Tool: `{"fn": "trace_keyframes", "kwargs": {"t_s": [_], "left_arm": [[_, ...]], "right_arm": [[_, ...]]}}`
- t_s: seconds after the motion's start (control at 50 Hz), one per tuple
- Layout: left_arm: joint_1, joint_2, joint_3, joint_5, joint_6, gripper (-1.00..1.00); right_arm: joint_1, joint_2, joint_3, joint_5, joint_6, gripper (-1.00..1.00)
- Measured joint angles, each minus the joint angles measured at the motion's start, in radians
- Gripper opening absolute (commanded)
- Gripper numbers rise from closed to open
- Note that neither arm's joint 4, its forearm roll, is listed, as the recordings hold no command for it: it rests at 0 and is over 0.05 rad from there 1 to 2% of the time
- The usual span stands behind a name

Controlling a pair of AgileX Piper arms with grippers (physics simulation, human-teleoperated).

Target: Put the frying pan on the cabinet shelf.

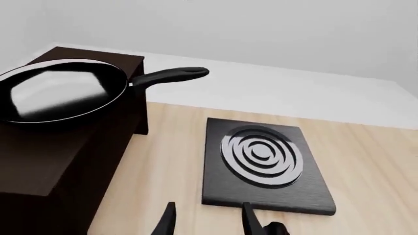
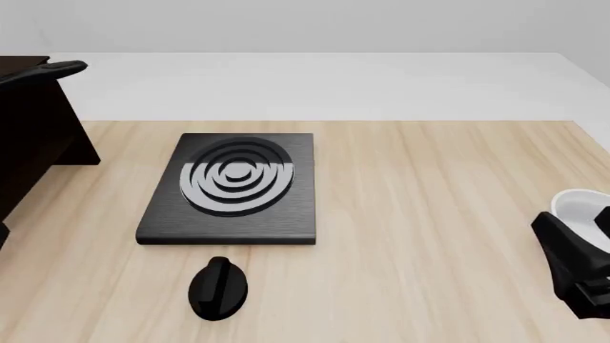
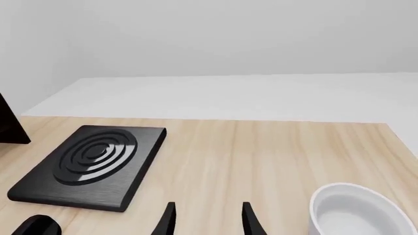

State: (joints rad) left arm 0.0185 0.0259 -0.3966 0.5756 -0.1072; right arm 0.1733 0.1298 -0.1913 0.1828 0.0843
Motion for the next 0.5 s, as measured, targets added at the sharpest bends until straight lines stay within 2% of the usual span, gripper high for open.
{"fn": "trace_keyframes", "kwargs": {"t_s": [0.5], "left_arm": [[-0.019,-0.024,-0.066,0.089,0.018,1.00]], "right_arm": [[-0.006,-0.032,-0.016,0.035,-0.009,1.00]]}}
